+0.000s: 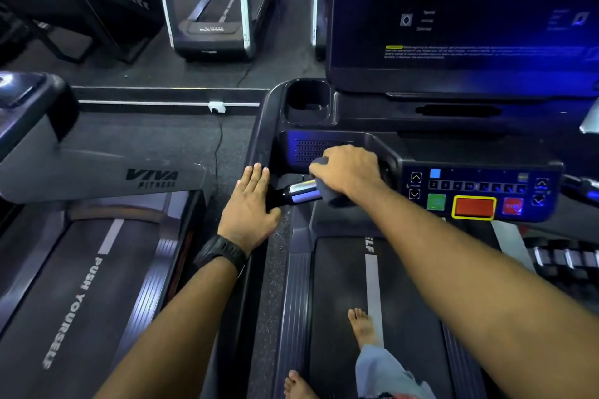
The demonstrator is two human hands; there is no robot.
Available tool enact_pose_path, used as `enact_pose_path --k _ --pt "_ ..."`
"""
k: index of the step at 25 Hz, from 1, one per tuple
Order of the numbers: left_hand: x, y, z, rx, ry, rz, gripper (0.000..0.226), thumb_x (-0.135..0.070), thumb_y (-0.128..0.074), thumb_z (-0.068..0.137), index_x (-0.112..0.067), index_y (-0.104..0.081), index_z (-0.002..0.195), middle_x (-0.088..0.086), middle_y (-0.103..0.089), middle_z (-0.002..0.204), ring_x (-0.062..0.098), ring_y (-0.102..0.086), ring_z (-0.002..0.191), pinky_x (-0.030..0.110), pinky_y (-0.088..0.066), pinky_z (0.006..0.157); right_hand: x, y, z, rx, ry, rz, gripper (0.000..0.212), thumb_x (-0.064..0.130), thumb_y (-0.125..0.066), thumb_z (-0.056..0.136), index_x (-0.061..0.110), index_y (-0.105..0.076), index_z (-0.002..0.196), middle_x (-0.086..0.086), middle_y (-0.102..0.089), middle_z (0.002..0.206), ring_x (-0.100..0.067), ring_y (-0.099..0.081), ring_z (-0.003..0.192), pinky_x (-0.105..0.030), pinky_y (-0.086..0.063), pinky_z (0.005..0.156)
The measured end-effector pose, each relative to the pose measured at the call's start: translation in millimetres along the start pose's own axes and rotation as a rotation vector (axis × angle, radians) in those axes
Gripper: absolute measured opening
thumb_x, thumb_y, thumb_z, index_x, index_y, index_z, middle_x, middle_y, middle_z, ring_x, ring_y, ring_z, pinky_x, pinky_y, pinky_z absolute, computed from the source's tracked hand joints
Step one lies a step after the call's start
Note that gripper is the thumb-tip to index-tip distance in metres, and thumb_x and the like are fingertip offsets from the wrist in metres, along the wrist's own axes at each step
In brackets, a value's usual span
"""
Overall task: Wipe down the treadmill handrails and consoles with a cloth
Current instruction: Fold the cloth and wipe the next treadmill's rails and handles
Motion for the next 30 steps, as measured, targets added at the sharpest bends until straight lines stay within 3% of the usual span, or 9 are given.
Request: enact_pose_path --k 2,5,9,12,16,20,24,27,30 --pt "-1 1 -1 -0.004 0.001 0.001 0.084 -0.025 -0.059 0.087 -0.009 -0.015 0.157 0.006 -0.006 0.165 0.017 0.003 0.153 0.034 -0.005 0.125 4 -5 -2 0.048 -0.023 -0.066 0.044 0.052 -0.042 0.083 0.023 -0.070 0.100 -0.005 -0.068 0.100 -0.032 -0.063 0.095 -0.044 -0.043 0.086" --pt "-2 2 -1 0.004 0.008 -0.020 0.084 -0.025 -0.059 0.087 -0.011 -0.015 0.157 0.004 -0.005 0.165 0.015 0.003 0.152 0.035 -0.007 0.125 11 -32 -39 -0.275 0.094 -0.156 0.037 0.047 -0.045 0.082 0.019 -0.068 0.090 -0.006 -0.064 0.088 -0.031 -0.061 0.082 -0.046 -0.040 0.083" --pt "-3 3 0 -0.012 0.007 -0.036 0.085 -0.022 -0.060 0.084 -0.009 -0.018 0.156 0.005 -0.008 0.165 0.016 0.001 0.153 0.033 -0.007 0.125 28 -13 1 0.051 0.027 -0.089 0.040 0.050 -0.046 0.082 0.021 -0.070 0.095 -0.007 -0.068 0.095 -0.033 -0.065 0.090 -0.041 -0.043 0.078" --pt "-3 4 -2 0.009 0.014 -0.047 0.085 -0.023 -0.059 0.085 -0.010 -0.017 0.157 0.005 -0.007 0.165 0.015 0.002 0.152 0.035 -0.008 0.125 42 -34 -32 -0.170 0.088 -0.190 0.038 0.047 -0.046 0.081 0.019 -0.070 0.087 -0.007 -0.066 0.087 -0.031 -0.063 0.082 -0.044 -0.041 0.081" --pt "-4 5 -2 0.013 0.025 -0.058 0.084 -0.022 -0.059 0.085 -0.011 -0.017 0.157 0.003 -0.006 0.165 0.013 0.003 0.152 0.036 -0.012 0.124 49 -18 13 0.121 0.040 -0.029 0.046 0.053 -0.047 0.085 0.019 -0.072 0.103 -0.008 -0.071 0.105 -0.032 -0.065 0.100 -0.040 -0.045 0.081" --pt "-4 6 -5 -0.001 0.028 -0.092 0.083 -0.020 -0.060 0.084 -0.011 -0.020 0.156 0.003 -0.008 0.165 0.012 0.001 0.152 0.037 -0.012 0.124 67 -38 -27 -0.107 0.152 -0.194 0.039 0.048 -0.049 0.082 0.019 -0.072 0.092 -0.008 -0.069 0.092 -0.031 -0.065 0.086 -0.042 -0.042 0.079" --pt "-4 6 -4 0.002 0.034 -0.103 0.083 -0.022 -0.059 0.084 -0.012 -0.019 0.156 0.002 -0.008 0.165 0.010 0.002 0.152 0.034 -0.011 0.124 71 -28 18 0.170 0.057 -0.017 0.046 0.052 -0.047 0.088 0.018 -0.072 0.106 -0.010 -0.071 0.111 -0.032 -0.065 0.105 -0.039 -0.045 0.082" --pt "-4 7 -5 -0.012 0.033 -0.137 0.085 -0.033 -0.051 0.079 -0.010 -0.023 0.155 0.004 -0.013 0.164 0.006 0.002 0.149 0.033 -0.010 0.124 81 -44 -21 -0.072 0.130 -0.202 0.040 0.051 -0.047 0.089 0.021 -0.069 0.102 -0.005 -0.069 0.105 -0.029 -0.064 0.098 -0.043 -0.041 0.085" --pt "-4 11 -4 -0.017 0.032 -0.171 0.089 -0.033 -0.045 0.071 -0.010 -0.025 0.155 0.003 -0.014 0.164 0.010 -0.002 0.151 0.035 -0.012 0.124 76 -40 12 0.087 0.150 -0.042 0.042 0.051 -0.046 0.090 0.022 -0.071 0.107 -0.007 -0.071 0.109 -0.031 -0.066 0.103 -0.040 -0.045 0.083"
Point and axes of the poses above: each hand's wrist, its own z-axis towards the middle knuckle, its own y-axis out of the back of the hand, x = y × z, the point moved 2 cm from there along z, towards the middle knuckle
